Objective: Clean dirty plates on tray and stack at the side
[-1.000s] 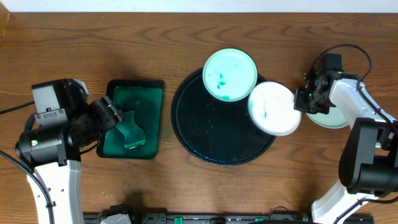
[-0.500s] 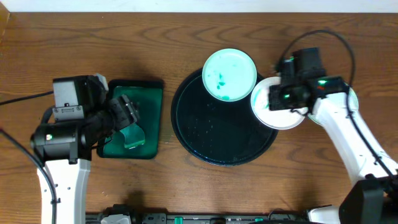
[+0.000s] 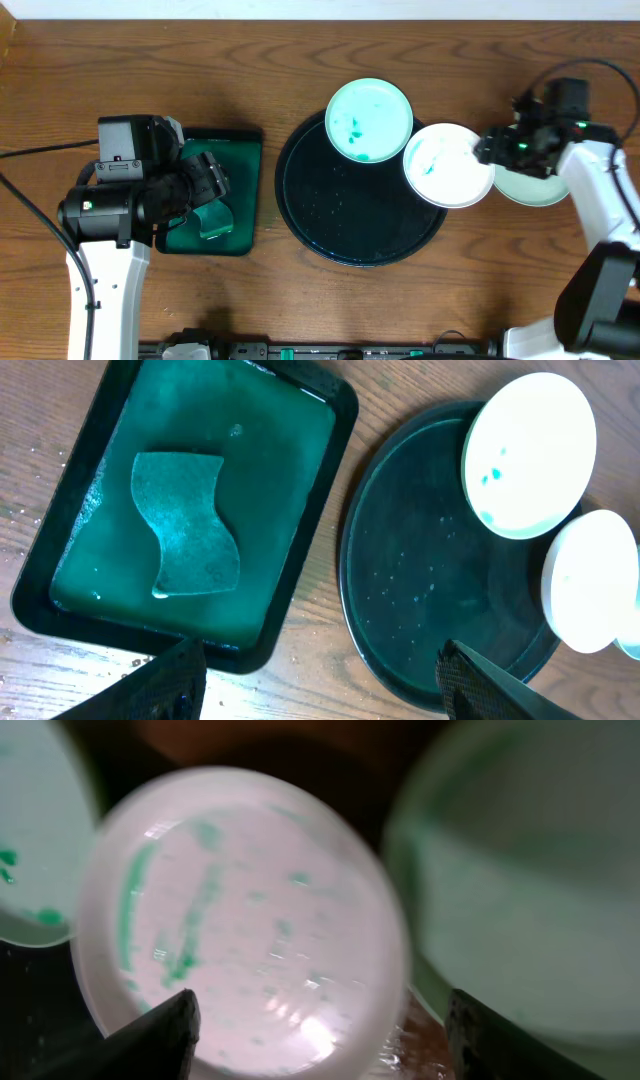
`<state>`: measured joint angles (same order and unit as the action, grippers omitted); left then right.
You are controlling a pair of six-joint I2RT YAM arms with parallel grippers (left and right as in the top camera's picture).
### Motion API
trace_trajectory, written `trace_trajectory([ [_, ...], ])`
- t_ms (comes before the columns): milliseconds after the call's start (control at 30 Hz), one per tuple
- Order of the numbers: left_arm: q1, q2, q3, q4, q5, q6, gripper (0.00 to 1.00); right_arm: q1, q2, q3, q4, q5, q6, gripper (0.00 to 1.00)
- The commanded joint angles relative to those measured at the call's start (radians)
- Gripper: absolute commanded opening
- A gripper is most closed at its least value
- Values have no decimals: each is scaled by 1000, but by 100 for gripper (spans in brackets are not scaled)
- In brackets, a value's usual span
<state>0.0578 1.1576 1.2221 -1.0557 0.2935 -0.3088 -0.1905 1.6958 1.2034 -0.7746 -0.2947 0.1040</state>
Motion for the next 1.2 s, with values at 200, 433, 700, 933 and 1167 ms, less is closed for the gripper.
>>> trace_trajectory([
  [200, -2, 1, 18, -5, 9, 24, 75, -76, 193, -49, -1, -234, -48, 56],
  [433, -2, 1, 18, -4, 9, 24, 75, -46, 157, -49, -1, -278, -83, 1],
  [700, -2, 1, 18, -4, 10, 24, 75, 124, -27, -49, -10, -188, -95, 1],
  [933, -28, 7, 18, -5, 10, 25, 75, 405, 5, -76, 20, 68, -30, 1],
  [1167, -133, 87, 7, -2, -3, 46, 74, 550, 127, -96, 67, 96, 42, 1],
])
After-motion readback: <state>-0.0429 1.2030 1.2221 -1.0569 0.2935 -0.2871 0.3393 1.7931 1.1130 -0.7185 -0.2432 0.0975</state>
